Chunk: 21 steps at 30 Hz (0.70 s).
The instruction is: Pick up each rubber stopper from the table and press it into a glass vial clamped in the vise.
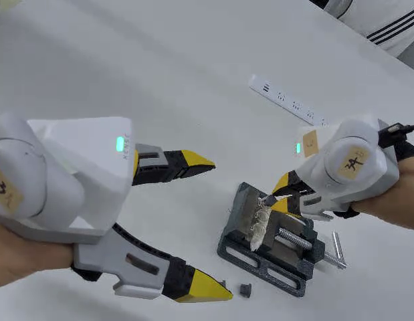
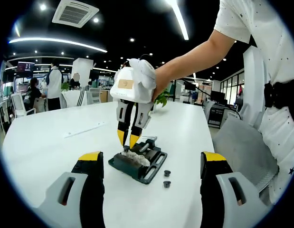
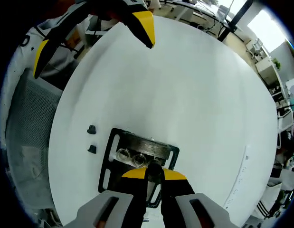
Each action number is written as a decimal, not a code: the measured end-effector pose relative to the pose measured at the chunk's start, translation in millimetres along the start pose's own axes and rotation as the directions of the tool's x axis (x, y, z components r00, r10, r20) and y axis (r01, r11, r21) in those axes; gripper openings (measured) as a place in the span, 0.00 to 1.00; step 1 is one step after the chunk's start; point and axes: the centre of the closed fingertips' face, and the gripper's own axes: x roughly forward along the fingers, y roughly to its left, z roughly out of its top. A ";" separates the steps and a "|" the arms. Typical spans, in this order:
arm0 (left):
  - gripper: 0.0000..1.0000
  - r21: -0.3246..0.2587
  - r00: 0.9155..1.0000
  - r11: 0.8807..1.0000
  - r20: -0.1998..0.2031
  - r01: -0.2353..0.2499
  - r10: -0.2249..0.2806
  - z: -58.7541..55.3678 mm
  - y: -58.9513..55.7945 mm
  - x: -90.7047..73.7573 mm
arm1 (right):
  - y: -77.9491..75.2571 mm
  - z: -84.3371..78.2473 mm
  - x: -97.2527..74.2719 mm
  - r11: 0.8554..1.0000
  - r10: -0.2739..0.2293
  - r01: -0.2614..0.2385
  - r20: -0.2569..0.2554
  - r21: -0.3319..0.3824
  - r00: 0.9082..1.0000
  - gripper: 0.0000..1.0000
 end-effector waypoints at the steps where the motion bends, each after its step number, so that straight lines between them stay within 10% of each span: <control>1: 0.83 -0.001 1.000 1.000 0.000 0.000 0.000 -0.2 -0.3 0.1 | -0.3 -1.2 0.3 1.000 -0.007 0.007 -0.010 -0.014 1.000 0.05; 21: 0.82 -0.012 1.000 1.000 0.014 -0.003 0.003 1.4 0.8 2.1 | -1.0 -2.9 1.0 0.980 -0.079 0.059 -0.101 -0.188 0.992 0.04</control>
